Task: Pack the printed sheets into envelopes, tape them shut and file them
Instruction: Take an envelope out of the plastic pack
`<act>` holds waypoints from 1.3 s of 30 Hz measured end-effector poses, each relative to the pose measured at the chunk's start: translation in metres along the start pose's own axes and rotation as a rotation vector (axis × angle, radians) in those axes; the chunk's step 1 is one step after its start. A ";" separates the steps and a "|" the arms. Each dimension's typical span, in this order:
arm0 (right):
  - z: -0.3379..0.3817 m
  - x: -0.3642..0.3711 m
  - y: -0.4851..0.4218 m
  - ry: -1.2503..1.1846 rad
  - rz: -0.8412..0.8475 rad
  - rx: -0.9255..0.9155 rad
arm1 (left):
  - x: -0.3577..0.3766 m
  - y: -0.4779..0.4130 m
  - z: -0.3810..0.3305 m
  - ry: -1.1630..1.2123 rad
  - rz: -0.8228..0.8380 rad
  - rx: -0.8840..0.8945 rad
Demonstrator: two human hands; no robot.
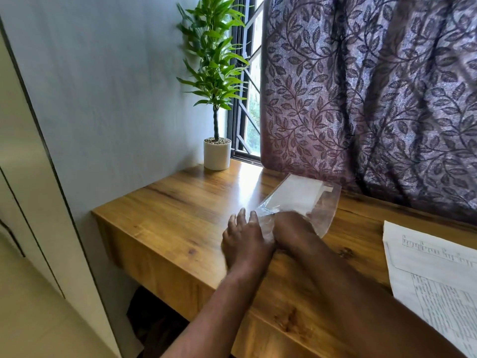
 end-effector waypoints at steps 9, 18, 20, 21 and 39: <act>0.012 -0.005 0.000 0.067 -0.179 -0.074 | 0.002 -0.001 -0.001 0.032 -0.050 -0.011; 0.014 -0.016 0.005 0.304 -0.077 -0.140 | 0.002 -0.002 -0.001 0.021 -0.041 -0.005; 0.018 -0.015 0.010 0.376 -0.115 -0.161 | 0.001 -0.002 -0.001 0.026 -0.045 -0.001; 0.018 -0.015 0.014 0.390 -0.142 -0.164 | 0.001 -0.002 -0.001 0.028 -0.049 -0.002; -0.011 -0.103 0.165 0.083 -0.695 -0.410 | -0.002 -0.001 0.001 0.008 -0.033 -0.031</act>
Point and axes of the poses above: each hand's wrist, its own y-axis away from the middle knuckle, its own x-axis out of the palm, z = x × y, the point moved 2 cm from there along -y, towards the middle knuckle, and after that the axes turned 11 degrees about z, right-handed, at the moved point
